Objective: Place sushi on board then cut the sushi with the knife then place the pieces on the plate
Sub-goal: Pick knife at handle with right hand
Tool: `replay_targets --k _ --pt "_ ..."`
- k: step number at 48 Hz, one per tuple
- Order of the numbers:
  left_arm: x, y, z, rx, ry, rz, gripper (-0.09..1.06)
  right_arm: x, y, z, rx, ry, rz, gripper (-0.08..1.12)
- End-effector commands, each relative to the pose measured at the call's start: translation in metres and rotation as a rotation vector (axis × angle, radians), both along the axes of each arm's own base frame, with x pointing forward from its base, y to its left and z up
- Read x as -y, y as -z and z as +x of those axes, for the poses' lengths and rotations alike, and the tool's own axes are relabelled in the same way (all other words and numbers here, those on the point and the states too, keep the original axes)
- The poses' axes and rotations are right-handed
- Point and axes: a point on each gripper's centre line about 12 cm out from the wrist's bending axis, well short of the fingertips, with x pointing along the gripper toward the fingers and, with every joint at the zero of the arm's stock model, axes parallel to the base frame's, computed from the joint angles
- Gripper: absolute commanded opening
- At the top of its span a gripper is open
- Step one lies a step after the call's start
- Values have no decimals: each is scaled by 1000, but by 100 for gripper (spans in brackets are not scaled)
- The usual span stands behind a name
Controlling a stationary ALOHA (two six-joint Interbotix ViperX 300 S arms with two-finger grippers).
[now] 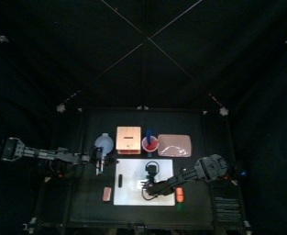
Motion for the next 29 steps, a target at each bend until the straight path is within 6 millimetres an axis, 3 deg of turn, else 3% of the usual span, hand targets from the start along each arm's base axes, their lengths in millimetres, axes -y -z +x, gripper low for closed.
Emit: replay_targets --k 1,19,29 --pt "-1 -3 2 0 -3 0 -2 -3 -30 5 67 -29 16 86" --pt "-1 -2 2 -14 -3 -2 -2 7 -63 -11 59 -124 -2 86" --pt "-1 -1 2 -15 -3 -2 -2 18 -102 -29 135 -170 -78 86"
